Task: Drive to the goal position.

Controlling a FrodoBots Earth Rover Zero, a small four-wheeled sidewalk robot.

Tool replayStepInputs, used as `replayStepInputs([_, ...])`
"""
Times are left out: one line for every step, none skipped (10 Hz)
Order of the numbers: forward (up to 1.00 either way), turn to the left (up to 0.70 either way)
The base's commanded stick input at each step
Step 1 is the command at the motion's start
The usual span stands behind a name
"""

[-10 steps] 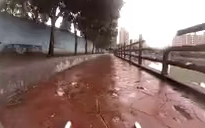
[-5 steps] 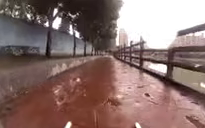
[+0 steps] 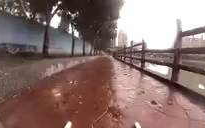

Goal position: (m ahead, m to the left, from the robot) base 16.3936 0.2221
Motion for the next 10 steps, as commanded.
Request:
replayStepInputs([0.50, 0.00])
replayStepInputs([0.50, 0.00])
replayStepInputs([0.50, 0.00])
replayStepInputs([0.50, 0.00])
replayStepInputs([0.50, 0.00])
replayStepInputs([0.50, 0.00])
replayStepInputs([0.50, 0.00])
replayStepInputs([0.50, 0.00])
replayStepInputs([0.50, 0.00])
replayStepInputs([0.50, 0.00])
